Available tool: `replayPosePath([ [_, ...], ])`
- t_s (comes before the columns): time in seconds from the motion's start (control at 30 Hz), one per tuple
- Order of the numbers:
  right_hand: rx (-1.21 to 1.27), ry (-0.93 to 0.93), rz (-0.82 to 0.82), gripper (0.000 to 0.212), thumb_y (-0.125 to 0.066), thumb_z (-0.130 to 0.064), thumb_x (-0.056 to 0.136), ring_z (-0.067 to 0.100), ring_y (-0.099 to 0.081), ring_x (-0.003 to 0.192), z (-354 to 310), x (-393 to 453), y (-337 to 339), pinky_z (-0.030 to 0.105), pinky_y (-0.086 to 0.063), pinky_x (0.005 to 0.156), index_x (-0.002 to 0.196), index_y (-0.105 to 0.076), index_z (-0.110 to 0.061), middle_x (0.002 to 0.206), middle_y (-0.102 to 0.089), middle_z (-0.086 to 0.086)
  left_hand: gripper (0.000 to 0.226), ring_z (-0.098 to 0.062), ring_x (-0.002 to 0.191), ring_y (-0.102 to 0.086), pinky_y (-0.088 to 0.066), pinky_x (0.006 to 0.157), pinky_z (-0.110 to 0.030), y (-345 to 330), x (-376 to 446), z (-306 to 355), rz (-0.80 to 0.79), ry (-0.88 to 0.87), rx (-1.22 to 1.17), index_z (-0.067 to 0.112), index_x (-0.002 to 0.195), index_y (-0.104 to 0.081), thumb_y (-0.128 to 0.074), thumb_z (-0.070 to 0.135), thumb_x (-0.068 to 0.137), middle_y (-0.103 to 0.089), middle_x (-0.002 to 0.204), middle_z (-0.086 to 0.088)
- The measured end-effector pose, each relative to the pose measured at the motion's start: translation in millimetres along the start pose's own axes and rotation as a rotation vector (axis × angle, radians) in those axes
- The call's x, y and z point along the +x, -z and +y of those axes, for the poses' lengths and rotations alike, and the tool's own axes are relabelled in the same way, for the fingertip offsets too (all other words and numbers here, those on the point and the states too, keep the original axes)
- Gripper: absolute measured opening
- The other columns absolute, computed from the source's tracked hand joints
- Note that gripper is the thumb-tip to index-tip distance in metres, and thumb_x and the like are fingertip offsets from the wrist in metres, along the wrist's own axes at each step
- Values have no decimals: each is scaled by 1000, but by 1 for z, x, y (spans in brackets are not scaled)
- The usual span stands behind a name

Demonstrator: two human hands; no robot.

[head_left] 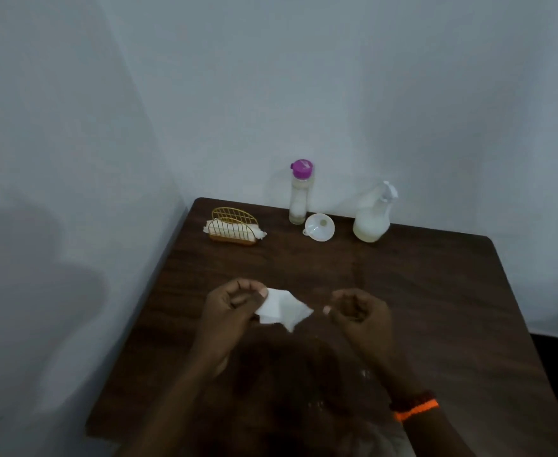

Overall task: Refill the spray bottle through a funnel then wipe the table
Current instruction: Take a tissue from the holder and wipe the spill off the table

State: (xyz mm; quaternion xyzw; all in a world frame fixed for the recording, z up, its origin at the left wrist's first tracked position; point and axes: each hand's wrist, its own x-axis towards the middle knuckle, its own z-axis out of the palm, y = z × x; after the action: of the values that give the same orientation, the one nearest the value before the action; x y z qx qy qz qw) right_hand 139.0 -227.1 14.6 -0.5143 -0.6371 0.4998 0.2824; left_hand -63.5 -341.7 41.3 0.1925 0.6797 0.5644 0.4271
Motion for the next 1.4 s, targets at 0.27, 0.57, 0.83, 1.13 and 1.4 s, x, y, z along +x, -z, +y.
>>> replayPosePath([
  [0.27,-141,492,-52,19,-82,-26,81,-2,-68,96,9,-59,-6,20,-57,82,99,-79,-20,103,-73,-13,5,-18,86,-77,-64,79,-40,-49,-36,-6,-8,-22,145,18,89,-77,-75,13,88,-80,88,1],
  [0.57,43,396,-76,17,-80,-19,85,10,-74,93,20,-60,24,37,-62,77,102,-80,-20,100,-76,-12,38,-29,100,-76,-58,94,-50,-65,-63,-9,-254,-27,83,10,117,-73,-80,2,80,-79,106,-11],
  [0.83,81,326,-137,13,-82,-18,83,12,-74,91,25,-65,36,38,-61,77,96,-81,-19,96,-77,-8,23,-22,92,-78,-60,90,-50,-75,-69,-17,-219,-100,273,21,108,-78,-74,9,89,-81,98,-2],
  [1.13,211,175,-210,13,-68,-9,94,21,-76,84,22,-68,55,38,-61,75,89,-79,-13,88,-79,4,20,-19,85,-79,-64,80,-40,-80,-68,-9,-248,-191,315,14,100,-80,-81,7,82,-81,91,-1],
  [1.4,193,227,-239,5,-81,-19,85,18,-76,85,20,-72,61,34,-62,73,89,-80,-17,89,-79,-1,11,-22,77,-79,-64,70,-33,-90,-77,-5,-249,-231,247,13,86,-79,-83,7,78,-80,82,-6],
])
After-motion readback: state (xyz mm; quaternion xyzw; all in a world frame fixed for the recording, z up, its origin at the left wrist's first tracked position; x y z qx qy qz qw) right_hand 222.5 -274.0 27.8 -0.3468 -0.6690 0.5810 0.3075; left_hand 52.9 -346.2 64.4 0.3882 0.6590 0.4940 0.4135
